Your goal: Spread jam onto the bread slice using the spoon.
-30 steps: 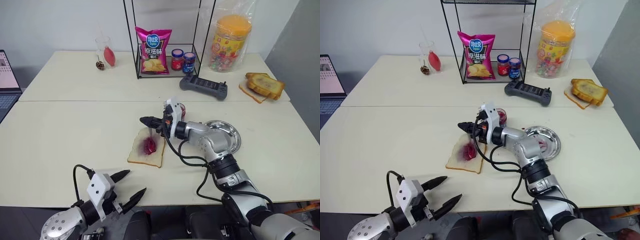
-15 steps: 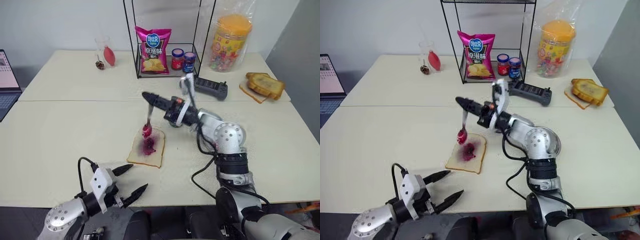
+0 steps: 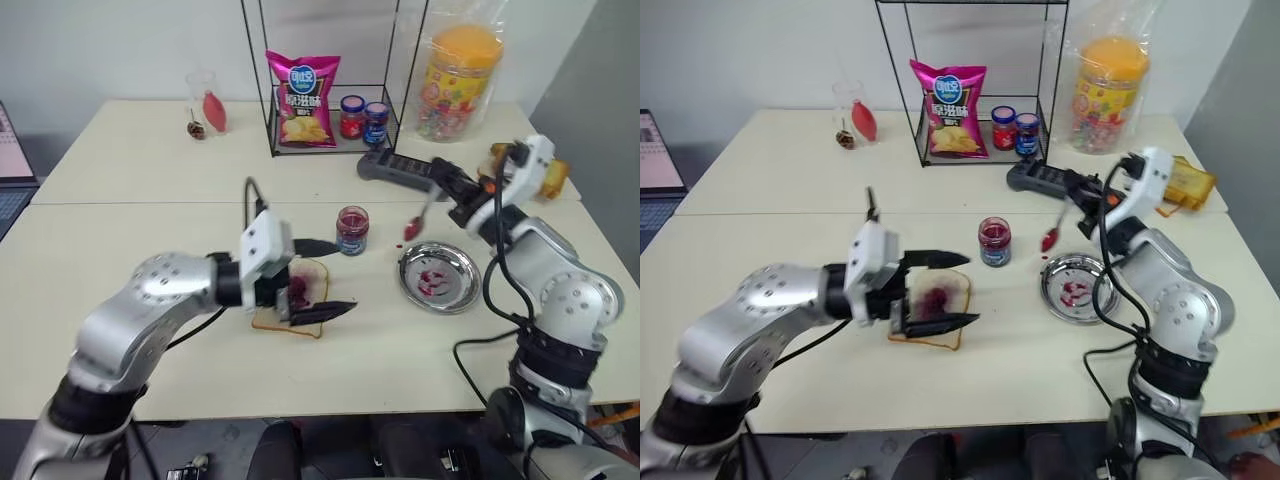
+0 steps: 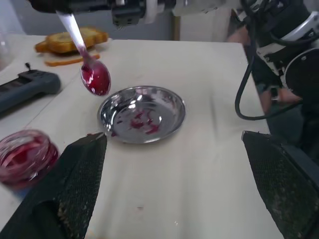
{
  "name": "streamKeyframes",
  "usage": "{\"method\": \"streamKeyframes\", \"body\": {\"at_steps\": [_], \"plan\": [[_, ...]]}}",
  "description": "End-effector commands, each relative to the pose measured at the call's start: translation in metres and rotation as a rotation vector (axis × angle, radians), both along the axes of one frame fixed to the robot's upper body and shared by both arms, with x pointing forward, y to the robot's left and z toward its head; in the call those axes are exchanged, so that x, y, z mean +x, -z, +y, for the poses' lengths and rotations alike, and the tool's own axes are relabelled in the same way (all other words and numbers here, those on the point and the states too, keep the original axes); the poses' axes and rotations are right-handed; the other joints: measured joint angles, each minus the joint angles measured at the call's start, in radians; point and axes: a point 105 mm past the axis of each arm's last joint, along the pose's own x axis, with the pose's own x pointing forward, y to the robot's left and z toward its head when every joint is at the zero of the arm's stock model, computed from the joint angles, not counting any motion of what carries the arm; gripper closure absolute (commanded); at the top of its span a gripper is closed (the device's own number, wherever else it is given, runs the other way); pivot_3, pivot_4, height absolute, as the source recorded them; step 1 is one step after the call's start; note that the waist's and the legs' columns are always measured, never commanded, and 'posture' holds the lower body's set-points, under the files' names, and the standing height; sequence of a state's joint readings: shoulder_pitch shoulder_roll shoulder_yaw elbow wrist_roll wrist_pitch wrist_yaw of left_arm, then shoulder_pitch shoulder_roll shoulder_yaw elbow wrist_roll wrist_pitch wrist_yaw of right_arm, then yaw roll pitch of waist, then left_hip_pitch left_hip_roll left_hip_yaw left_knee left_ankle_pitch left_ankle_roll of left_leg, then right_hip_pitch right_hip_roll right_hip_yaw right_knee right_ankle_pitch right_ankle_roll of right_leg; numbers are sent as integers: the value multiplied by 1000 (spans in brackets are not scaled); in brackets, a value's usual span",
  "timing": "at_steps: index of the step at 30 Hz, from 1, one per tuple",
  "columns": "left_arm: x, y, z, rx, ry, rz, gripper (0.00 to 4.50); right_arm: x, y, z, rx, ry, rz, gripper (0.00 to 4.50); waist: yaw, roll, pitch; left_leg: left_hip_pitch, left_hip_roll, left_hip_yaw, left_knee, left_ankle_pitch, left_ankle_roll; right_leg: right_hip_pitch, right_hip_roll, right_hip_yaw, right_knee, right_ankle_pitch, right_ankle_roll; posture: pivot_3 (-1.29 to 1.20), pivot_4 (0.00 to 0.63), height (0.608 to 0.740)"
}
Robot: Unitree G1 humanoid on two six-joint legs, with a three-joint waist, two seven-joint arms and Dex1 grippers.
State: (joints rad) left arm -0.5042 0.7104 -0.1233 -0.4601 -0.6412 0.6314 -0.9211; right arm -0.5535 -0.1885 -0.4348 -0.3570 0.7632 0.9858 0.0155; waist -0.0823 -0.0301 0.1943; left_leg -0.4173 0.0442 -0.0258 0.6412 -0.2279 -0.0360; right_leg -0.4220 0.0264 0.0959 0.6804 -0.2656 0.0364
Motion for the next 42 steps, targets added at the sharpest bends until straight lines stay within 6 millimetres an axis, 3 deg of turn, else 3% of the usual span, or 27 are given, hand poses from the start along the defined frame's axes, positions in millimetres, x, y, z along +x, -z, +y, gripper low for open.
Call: {"method": "streamKeyframes", "body": {"at_steps": [1,9,14,18,22,29,33,42], "plan": [[9,4,-13,33,18,-5,0,-7,-3,-43,42,186,-58,4456,1,0,0,0,0,1,0,0,0,0,0,1,0,0,0,0,150,740],[20,20,-31,32,-10,-15,0,2,19,-67,153,265,-32,4456,-4,0,0,1,0,1,1,0,0,0,1,3,1,0,0,0,150,740],[23,23,-35,14,-39,-21,0,10,31,-68,199,263,-2,4456,-1,1,0,1,0,2,3,0,0,1,1,4,1,1,0,0,150,740],[21,31,-31,18,-54,-8,0,5,47,-61,198,233,31,4456,0,1,0,1,0,2,2,0,0,1,1,3,0,1,0,0,150,740],[20,40,-26,37,-77,5,0,0,73,-69,212,245,81,4456,1,1,0,1,1,1,1,0,0,1,1,3,0,0,0,0,150,740],[20,44,-21,46,-103,4,0,1,79,-69,256,218,75,4456,0,1,0,2,0,2,3,0,0,2,1,4,1,2,1,0,150,740],[20,43,-17,49,-119,3,0,0,81,-68,263,197,74,3839,0,1,0,2,0,2,3,0,0,2,1,4,1,2,1,0,150,740],[20,43,-11,59,-144,-2,0,2,83,-64,222,167,84,1772,1,1,0,2,0,2,3,0,0,1,1,4,1,2,0,0,150,740]]}}
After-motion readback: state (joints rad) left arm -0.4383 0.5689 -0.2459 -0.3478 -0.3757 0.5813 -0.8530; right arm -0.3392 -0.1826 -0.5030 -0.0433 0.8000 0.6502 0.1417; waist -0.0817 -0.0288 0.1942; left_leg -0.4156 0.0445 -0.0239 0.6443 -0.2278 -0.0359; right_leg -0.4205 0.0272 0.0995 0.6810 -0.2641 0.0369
